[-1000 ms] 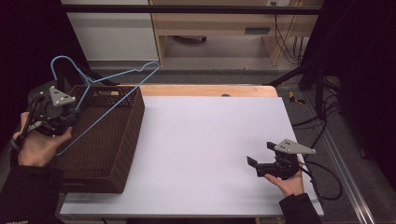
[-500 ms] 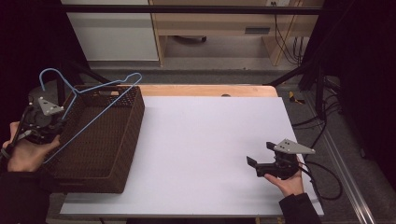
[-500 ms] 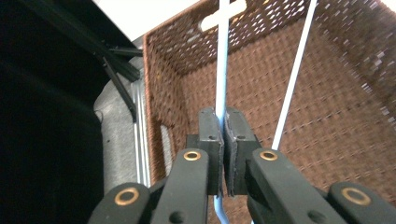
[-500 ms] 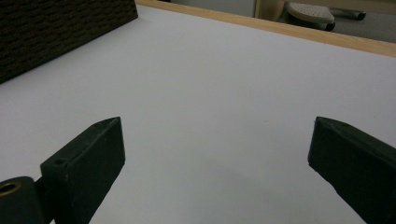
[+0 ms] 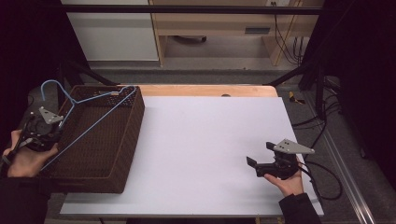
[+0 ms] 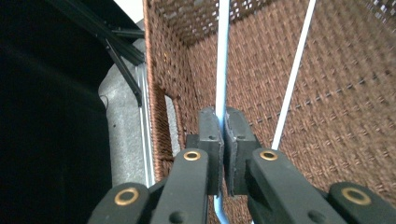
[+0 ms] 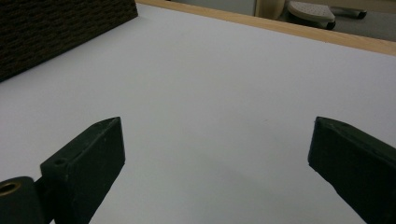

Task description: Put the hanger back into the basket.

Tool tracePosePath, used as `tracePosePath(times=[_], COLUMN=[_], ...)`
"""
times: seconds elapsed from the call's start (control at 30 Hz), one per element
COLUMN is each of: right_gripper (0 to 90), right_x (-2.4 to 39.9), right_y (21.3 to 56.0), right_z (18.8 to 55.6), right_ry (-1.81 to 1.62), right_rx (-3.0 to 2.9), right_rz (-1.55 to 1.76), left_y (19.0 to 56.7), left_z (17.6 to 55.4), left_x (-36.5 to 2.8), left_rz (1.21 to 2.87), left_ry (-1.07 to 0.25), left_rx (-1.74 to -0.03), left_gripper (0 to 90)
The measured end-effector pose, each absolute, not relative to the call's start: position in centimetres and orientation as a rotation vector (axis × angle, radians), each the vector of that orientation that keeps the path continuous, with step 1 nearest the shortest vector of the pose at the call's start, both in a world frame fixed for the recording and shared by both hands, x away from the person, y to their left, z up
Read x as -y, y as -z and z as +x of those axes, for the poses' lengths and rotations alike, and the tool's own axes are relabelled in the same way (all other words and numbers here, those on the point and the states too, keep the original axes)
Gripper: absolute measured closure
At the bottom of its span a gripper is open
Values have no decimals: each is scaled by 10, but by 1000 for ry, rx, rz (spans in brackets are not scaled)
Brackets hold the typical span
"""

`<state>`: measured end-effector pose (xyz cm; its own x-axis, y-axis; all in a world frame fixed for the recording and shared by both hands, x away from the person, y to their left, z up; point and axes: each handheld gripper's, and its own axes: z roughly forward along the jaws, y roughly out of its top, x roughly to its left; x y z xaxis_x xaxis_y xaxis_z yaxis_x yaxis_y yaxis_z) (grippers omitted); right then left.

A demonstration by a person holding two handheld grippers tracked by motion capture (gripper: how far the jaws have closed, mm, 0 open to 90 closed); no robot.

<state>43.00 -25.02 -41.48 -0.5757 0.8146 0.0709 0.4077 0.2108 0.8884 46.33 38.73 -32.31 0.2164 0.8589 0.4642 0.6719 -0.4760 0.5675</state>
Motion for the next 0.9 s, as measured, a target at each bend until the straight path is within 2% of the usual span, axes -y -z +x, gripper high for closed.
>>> tracePosePath(times=[0.4,0.7,0.9], right_gripper=[43,42,42], right_x=[250,250,250], right_y=[415,415,415], right_z=[430,430,430], right_ry=[-1325,-1327,-1326], right_rx=[-2078,-2078,-2075], right_rz=[1138,1142,1141], left_y=[355,371,357], left_z=[473,475,463], left_x=[-383,-382,-386], left_rz=[2296,2293,2198], left_ry=[-1049,-921,-904], left_rx=[-1475,-1476,-1435], left_gripper=[871,852,764])
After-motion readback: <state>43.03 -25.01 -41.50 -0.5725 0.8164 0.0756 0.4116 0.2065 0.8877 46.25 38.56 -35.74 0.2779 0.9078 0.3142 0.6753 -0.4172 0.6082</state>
